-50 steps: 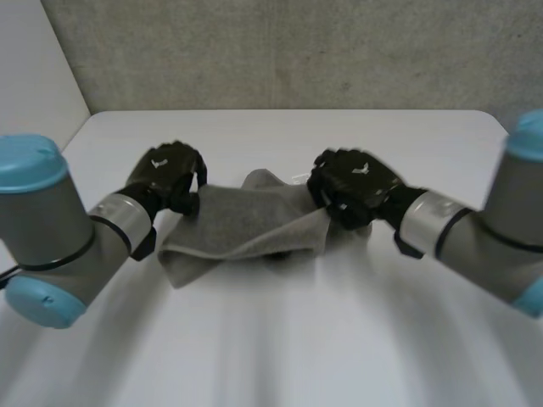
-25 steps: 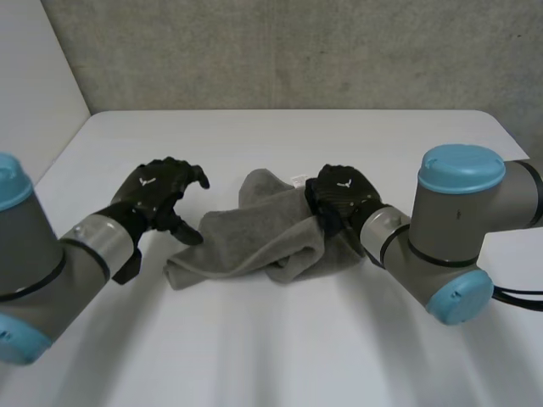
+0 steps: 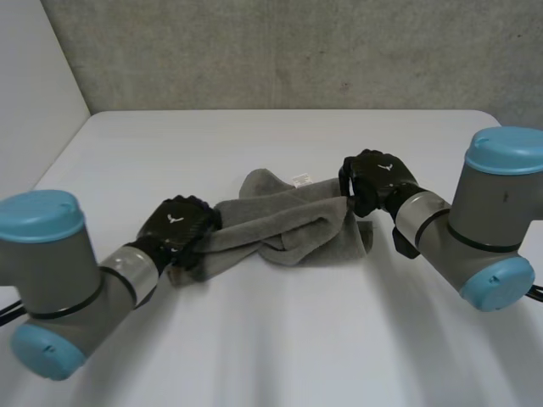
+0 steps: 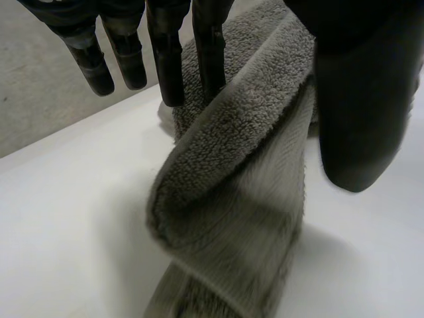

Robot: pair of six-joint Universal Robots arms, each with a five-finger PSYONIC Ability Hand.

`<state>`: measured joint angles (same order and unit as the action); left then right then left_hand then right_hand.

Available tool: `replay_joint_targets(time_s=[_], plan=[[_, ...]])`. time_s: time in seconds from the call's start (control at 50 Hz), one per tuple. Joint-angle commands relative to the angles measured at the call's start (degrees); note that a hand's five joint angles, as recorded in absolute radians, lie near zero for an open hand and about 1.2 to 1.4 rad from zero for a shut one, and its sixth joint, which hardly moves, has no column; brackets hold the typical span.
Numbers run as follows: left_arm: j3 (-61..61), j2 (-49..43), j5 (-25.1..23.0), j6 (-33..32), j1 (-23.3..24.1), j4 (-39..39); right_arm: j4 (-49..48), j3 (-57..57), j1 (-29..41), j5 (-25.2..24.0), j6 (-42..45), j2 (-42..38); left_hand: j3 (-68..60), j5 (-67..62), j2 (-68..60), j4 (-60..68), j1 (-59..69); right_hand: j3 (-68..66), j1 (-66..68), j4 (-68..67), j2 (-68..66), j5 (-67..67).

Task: Fold the towel.

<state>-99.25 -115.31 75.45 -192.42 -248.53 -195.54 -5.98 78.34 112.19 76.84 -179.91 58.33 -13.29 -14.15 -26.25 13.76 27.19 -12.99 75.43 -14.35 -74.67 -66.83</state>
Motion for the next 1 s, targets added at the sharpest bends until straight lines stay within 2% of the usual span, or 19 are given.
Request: replay_joint_targets(time_s=[0.02,0.1,0.14,0.16,0.18,0.2,0.24,0.26,0.28,0.3,0.5,0.52,0.54,0.56,0.58,0.76,0.9,1.0], plan=[[5.3,-6.1,1.7,-0.1,3.3,-1.7,0.0,1.5,-1.4,-2.3,-1.2,1.2,3.3,-0.4,1.7,-3.8,-2.7,3.0,4.6,4.4,-5.3,-3.2],[7.2,-7.7,3.4,-0.1,4.2,-2.7,0.1,1.6,-1.4,-3.0,-1.4,1.3,3.3,-3.1,-1.0,-3.8,0.0,3.0,4.6,4.4,-5.3,-3.2],[8.8,-8.5,4.3,-0.1,4.6,-3.9,0.2,2.1,-1.4,-3.7,-1.4,1.3,3.3,-11.1,-9.0,-3.8,8.0,3.0,4.6,4.4,-5.3,-3.2],[8.8,-8.5,4.4,-0.1,4.6,-3.9,0.2,2.1,-1.4,-3.7,-1.4,1.3,3.3,-11.1,-9.0,-3.8,8.1,3.0,4.6,4.4,-5.3,-3.2],[9.3,-8.5,4.4,0.0,4.6,-4.6,0.2,2.3,-1.3,-4.4,-1.4,1.4,3.3,-20.5,-18.4,-3.8,17.4,3.0,4.6,4.4,-5.3,-3.2],[9.3,-8.5,4.4,0.0,4.6,-4.6,0.3,2.7,-1.3,-5.2,-1.4,1.4,3.3,-20.6,-18.4,-3.8,17.5,3.0,4.6,4.4,-5.3,-3.2],[10.1,-8.4,4.9,0.0,4.6,-6.2,0.4,3.1,-1.2,-6.2,-1.3,1.5,3.3,-44.0,-41.9,-3.8,40.9,3.0,4.6,4.4,-5.3,-3.2],[10.1,-8.4,4.9,0.0,4.6,-6.2,0.4,3.1,-1.2,-6.2,-1.3,1.5,3.3,-44.1,-42.0,-3.8,41.1,3.0,4.6,4.4,-5.3,-3.2],[10.4,-8.3,5.1,0.0,4.6,-6.9,0.4,3.6,-1.0,-7.0,-1.1,1.8,3.3,-53.6,-51.5,-3.8,50.6,3.0,4.6,4.4,-5.3,-3.2],[10.3,-7.8,5.3,0.0,4.6,-7.4,0.3,4.2,-0.8,-7.8,-0.7,2.1,3.3,-55.8,-53.7,-3.8,52.8,3.0,4.6,4.4,-5.3,-3.2],[6.6,-0.5,5.3,1.2,3.5,-7.2,0.4,5.8,-0.4,-9.6,1.9,2.5,3.3,-55.9,-53.7,-3.8,52.8,3.0,4.6,4.4,-5.3,-3.2],[5.8,1.4,5.2,1.2,3.1,-7.3,0.7,6.0,-0.2,-10.4,3.6,2.4,3.3,-55.9,-53.7,-3.8,52.8,3.0,-10.4,4.4,9.6,11.8],[5.8,1.4,5.2,1.2,3.1,-7.3,0.7,6.0,-0.2,-10.4,3.6,2.4,3.3,-55.9,-53.7,-3.8,52.8,3.0,-10.5,4.4,9.8,11.9],[5.2,3.0,5.2,1.2,2.3,-7.3,0.7,6.4,-0.2,-10.8,5.3,2.4,3.3,-55.9,-53.7,-3.8,52.8,3.0,-34.3,4.4,33.6,35.7],[4.6,4.4,5.1,1.3,1.2,-7.2,0.8,6.8,-0.1,-11.2,7.1,2.4,3.3,-55.9,-53.7,-3.8,52.8,3.0,-43.6,4.4,42.8,45.0],[3.7,6.7,5.1,2.3,-1.8,-7.0,1.6,9.1,0.0,-10.9,10.1,1.8,3.3,-55.9,-53.7,-3.8,52.8,3.0,-49.4,4.4,48.6,50.8],[3.7,6.9,5.0,5.6,-3.4,-7.0,1.0,11.2,0.0,-11.0,10.5,1.4,3.3,-55.9,-53.7,-3.8,52.8,3.0,-55.2,4.4,54.5,56.6],[3.5,6.9,4.8,6.7,-4.2,-6.9,0.1,11.4,0.0,-10.9,11.0,0.6,3.3,-55.9,-53.7,-3.8,52.8,3.0,-53.6,4.4,52.8,55.0]])
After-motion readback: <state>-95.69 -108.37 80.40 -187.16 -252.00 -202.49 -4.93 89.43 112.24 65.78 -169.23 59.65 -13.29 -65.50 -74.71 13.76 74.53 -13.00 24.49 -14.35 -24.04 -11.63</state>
